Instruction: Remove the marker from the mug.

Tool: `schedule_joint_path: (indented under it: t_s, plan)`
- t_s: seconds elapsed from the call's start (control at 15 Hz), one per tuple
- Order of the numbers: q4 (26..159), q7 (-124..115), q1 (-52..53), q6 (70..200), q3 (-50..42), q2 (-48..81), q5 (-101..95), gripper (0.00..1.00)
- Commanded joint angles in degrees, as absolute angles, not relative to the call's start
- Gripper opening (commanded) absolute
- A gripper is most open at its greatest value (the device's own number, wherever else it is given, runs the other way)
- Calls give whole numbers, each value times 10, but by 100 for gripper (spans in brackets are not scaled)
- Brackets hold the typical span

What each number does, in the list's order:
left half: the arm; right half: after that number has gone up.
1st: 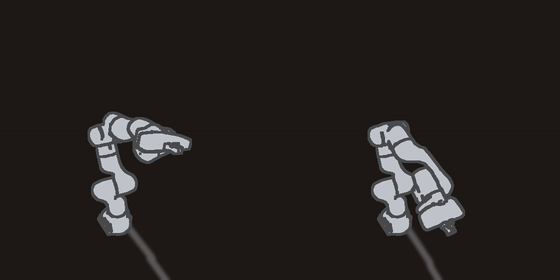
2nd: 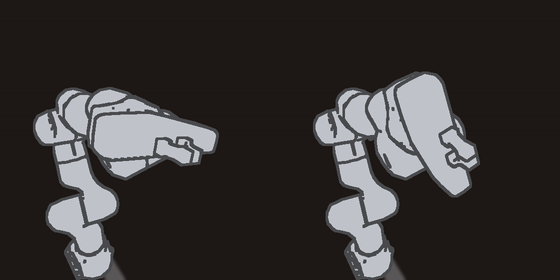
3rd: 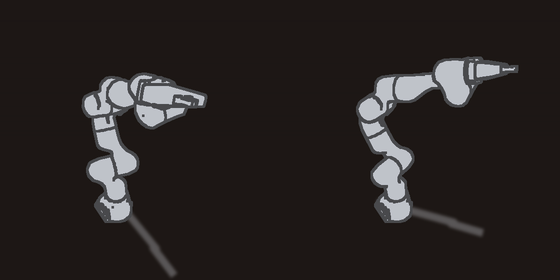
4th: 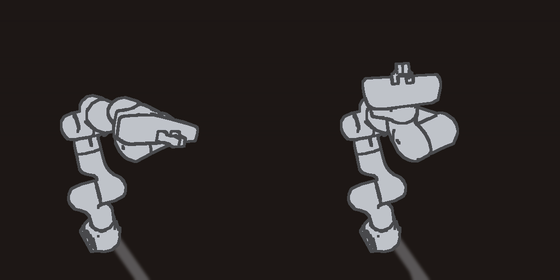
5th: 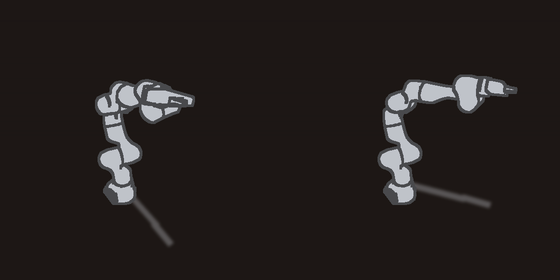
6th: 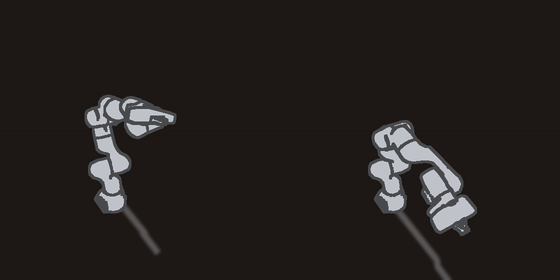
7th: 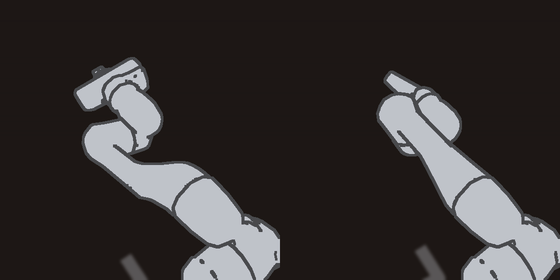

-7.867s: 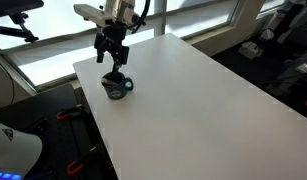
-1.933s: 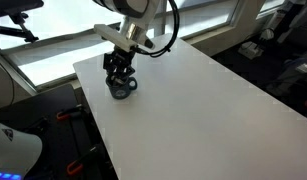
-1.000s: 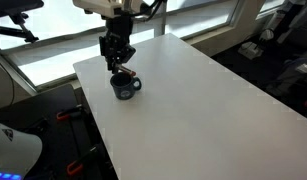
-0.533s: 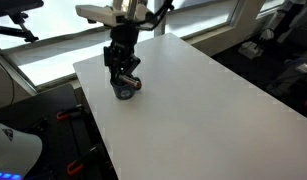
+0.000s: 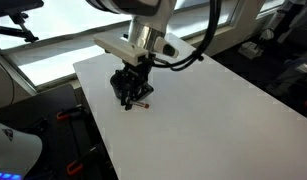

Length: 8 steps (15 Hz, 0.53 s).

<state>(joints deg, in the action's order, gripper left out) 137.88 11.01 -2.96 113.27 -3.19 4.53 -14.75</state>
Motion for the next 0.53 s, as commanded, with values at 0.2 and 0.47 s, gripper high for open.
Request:
schedule_joint_path:
  t_s: [0.2, 0.47]
  plan:
    - [1350, 207, -48, 1175, -31, 130, -129, 5]
    - [1329, 236, -45, 1172, -16, 182, -126, 5]
